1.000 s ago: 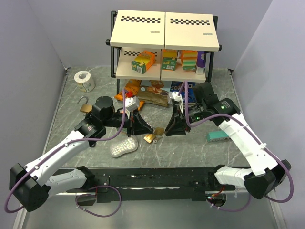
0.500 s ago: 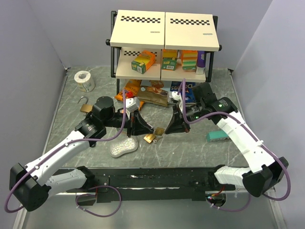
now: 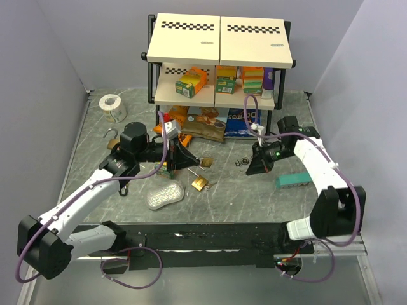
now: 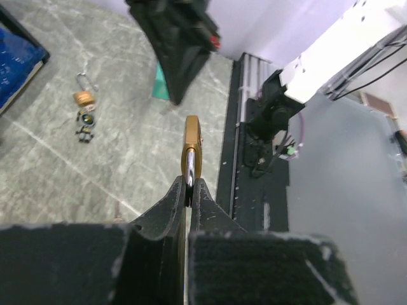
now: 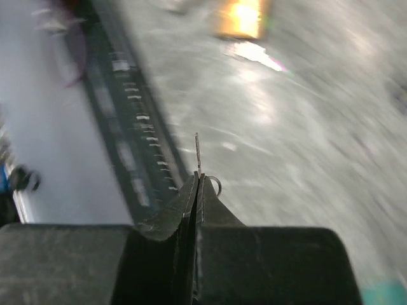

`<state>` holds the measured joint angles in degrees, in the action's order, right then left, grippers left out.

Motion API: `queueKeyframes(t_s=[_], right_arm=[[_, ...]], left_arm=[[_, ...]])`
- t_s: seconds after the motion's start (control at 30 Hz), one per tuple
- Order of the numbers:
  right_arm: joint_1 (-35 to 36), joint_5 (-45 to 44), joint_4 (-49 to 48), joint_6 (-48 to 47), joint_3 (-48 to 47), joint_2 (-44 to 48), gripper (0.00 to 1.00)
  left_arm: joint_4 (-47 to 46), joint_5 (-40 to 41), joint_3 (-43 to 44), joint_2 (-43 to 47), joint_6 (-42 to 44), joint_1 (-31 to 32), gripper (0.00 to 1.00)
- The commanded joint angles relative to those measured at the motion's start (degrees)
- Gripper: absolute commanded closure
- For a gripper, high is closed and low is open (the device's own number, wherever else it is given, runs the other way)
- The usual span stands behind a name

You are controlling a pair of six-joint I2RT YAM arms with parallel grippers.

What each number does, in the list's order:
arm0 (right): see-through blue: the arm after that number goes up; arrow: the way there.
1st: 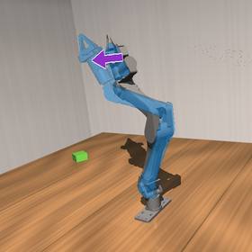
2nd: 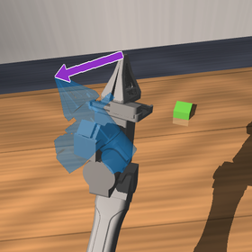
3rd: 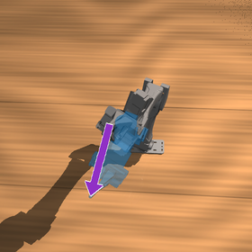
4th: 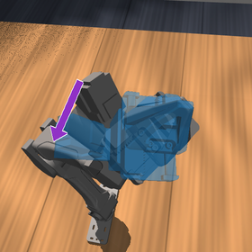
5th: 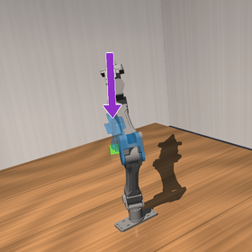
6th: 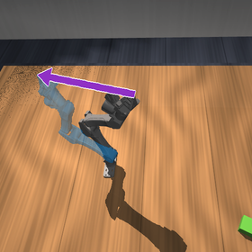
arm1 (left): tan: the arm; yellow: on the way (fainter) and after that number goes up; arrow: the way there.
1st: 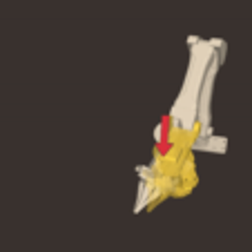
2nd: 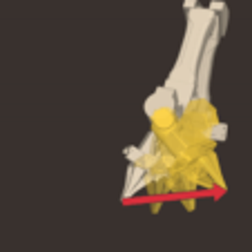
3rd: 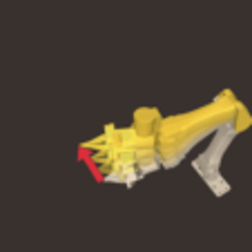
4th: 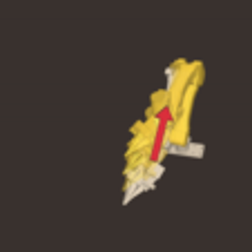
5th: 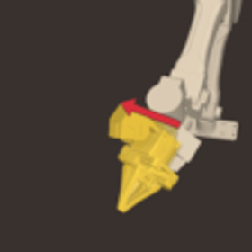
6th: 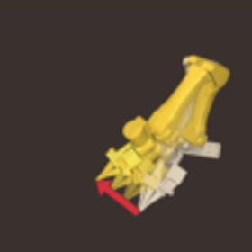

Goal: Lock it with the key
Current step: Lock the lock, then place the key at the center of the board.

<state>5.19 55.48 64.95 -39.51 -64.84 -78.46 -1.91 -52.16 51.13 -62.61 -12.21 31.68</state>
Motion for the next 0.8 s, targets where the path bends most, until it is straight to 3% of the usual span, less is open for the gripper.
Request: queueKeyframes(t_s=[0.0, 0.17, 0.43, 0.77], right_arm=[[-3.4, -14.7, -11.1, 12.1, 2.0, -4.1, 1.00], [-3.6, -28.4, -18.4, 23.8, 4.6, -5.9, 1.00], [-3.6, -40.9, -24.2, 35.0, 8.1, -8.2, 1.00], [-4.8, -45.6, -25.3, 34.4, 7.8, -9.7, 1.00]], left_arm=[[1.6, 2.4, 1.8, -0.8, 5.5, -0.2, 0.99], [6.0, 3.5, 2.7, -3.4, 10.2, -0.2, 0.99], [5.3, 3.4, 1.4, -5.2, 11.4, -0.2, 0.99], [6.3, 2.8, 0.8, -6.4, 14.8, -0.1, 0.99]])
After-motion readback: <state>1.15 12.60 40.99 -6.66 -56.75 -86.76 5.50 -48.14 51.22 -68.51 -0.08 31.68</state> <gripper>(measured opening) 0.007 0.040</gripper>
